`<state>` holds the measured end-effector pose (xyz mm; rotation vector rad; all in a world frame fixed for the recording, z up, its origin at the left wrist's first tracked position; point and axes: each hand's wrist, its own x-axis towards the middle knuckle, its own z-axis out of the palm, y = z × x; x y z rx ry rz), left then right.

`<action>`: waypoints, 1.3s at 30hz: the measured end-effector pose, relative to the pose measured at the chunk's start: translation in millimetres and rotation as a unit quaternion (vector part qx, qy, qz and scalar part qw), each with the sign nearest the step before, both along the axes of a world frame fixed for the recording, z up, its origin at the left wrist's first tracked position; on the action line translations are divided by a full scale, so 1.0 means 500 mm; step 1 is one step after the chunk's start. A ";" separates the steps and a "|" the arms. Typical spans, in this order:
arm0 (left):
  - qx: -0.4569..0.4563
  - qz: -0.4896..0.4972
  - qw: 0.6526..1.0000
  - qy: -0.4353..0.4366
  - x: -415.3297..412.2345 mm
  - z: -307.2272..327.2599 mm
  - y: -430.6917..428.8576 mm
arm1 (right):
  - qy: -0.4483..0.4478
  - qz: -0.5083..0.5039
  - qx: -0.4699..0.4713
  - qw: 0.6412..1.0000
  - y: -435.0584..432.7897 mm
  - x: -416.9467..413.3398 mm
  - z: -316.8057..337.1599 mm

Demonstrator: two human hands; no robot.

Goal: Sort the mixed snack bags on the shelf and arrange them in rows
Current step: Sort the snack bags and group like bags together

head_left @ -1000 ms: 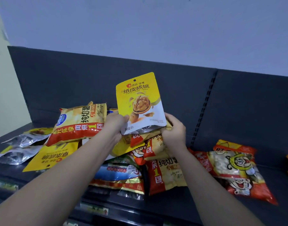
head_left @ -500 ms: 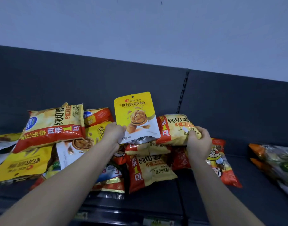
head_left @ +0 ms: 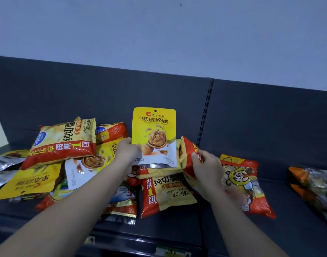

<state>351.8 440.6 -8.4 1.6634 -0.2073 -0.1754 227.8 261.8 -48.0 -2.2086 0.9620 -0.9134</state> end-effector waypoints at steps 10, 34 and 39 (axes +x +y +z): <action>-0.062 0.028 0.993 -0.094 0.007 0.053 0.120 | -0.084 0.272 0.141 0.948 0.161 0.122 0.124; -0.001 0.240 0.963 -0.125 0.451 0.050 0.730 | 0.099 0.351 -0.098 0.926 0.570 0.541 0.132; 0.096 0.243 0.964 -0.044 0.551 -0.024 0.787 | 0.287 0.380 -0.160 0.864 0.588 0.557 0.147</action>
